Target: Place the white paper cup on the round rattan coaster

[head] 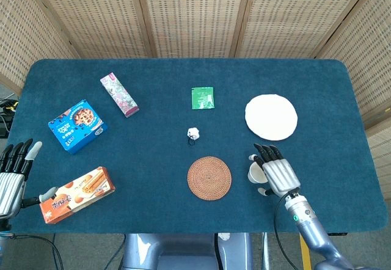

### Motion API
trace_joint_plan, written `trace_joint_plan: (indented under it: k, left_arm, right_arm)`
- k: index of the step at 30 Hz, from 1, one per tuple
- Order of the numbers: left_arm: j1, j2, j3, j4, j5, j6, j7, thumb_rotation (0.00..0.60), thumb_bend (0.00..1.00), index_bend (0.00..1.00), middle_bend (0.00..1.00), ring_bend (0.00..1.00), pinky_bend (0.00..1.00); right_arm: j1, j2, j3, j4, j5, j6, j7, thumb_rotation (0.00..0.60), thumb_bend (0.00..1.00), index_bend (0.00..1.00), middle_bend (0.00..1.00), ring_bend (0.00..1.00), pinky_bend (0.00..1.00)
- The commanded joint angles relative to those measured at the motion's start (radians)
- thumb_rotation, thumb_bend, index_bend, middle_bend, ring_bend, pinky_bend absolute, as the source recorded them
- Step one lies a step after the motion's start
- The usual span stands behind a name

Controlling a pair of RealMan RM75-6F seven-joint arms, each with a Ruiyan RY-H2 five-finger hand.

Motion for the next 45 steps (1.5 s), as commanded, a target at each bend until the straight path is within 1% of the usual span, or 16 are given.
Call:
trace_joint_plan:
  k: [1, 10, 13, 15, 17, 20, 22, 28, 33, 36, 39, 45]
  left_arm:
    - [-0.001, 0.000, 0.000, 0.000, 0.000, -0.001, 0.000, 0.000, 0.08, 0.00, 0.00, 0.00, 0.00]
    - [-0.002, -0.002, 0.000, 0.003, 0.001, -0.004, 0.001, 0.000, 0.08, 0.00, 0.00, 0.00, 0.00]
    - [-0.003, -0.004, 0.000, 0.004, 0.000, -0.006, 0.003, 0.000, 0.08, 0.00, 0.00, 0.00, 0.00]
    - [-0.003, -0.005, 0.001, 0.004, 0.003, -0.004, 0.005, 0.000, 0.08, 0.00, 0.00, 0.00, 0.00]
    - [-0.003, -0.005, 0.000, 0.003, 0.003, -0.003, 0.006, 0.000, 0.08, 0.00, 0.00, 0.00, 0.00]
    - [-0.003, -0.005, 0.001, 0.003, 0.004, -0.003, 0.007, 0.000, 0.08, 0.00, 0.00, 0.00, 0.00]
    - [-0.002, -0.005, 0.001, 0.003, 0.005, -0.001, 0.006, 0.000, 0.08, 0.00, 0.00, 0.00, 0.00]
    - [-0.002, -0.003, -0.002, 0.004, 0.000, 0.000, -0.001, 0.000, 0.08, 0.00, 0.00, 0.00, 0.00]
    - [-0.002, -0.001, -0.002, 0.004, 0.001, 0.002, -0.006, 0.000, 0.08, 0.00, 0.00, 0.00, 0.00]
    - [-0.001, 0.001, -0.003, 0.005, 0.000, 0.003, -0.012, 0.000, 0.08, 0.00, 0.00, 0.00, 0.00]
    - [-0.001, 0.002, -0.004, 0.006, 0.000, 0.004, -0.017, 0.000, 0.08, 0.00, 0.00, 0.00, 0.00]
    - [0.001, 0.004, -0.003, 0.007, 0.003, 0.011, -0.023, 0.000, 0.08, 0.00, 0.00, 0.00, 0.00]
  right_arm:
    - [0.013, -0.008, 0.001, 0.015, 0.025, -0.009, -0.010, 0.600, 0.03, 0.20, 0.00, 0.00, 0.01]
    - [0.032, -0.012, -0.003, 0.072, 0.105, -0.037, -0.007, 0.600, 0.03, 0.21, 0.00, 0.00, 0.01]
    - [0.035, -0.015, -0.008, 0.089, 0.117, -0.044, 0.005, 0.600, 0.03, 0.27, 0.00, 0.00, 0.01]
    - [0.034, -0.024, -0.010, 0.099, 0.107, -0.038, 0.028, 0.600, 0.03, 0.37, 0.03, 0.00, 0.01]
    - [0.033, -0.034, -0.016, 0.109, 0.085, -0.026, 0.038, 0.600, 0.03, 0.43, 0.06, 0.00, 0.01]
    - [0.037, -0.042, -0.020, 0.113, 0.072, -0.021, 0.044, 0.600, 0.03, 0.47, 0.09, 0.00, 0.01]
    - [0.044, -0.047, -0.018, 0.110, 0.072, -0.022, 0.041, 0.600, 0.03, 0.48, 0.10, 0.00, 0.01]
    - [0.071, -0.050, -0.005, 0.061, 0.073, -0.019, 0.006, 0.600, 0.03, 0.48, 0.10, 0.00, 0.01]
    - [0.111, -0.046, 0.021, -0.021, 0.097, -0.015, -0.071, 0.600, 0.03, 0.49, 0.11, 0.00, 0.01]
    - [0.138, -0.046, 0.039, -0.082, 0.129, -0.009, -0.120, 0.600, 0.03, 0.49, 0.11, 0.00, 0.01]
    - [0.163, -0.060, 0.046, -0.135, 0.161, -0.009, -0.159, 0.600, 0.03, 0.49, 0.11, 0.00, 0.01]
    - [0.215, -0.127, 0.055, -0.140, 0.236, -0.009, -0.217, 0.600, 0.03, 0.49, 0.11, 0.00, 0.01]
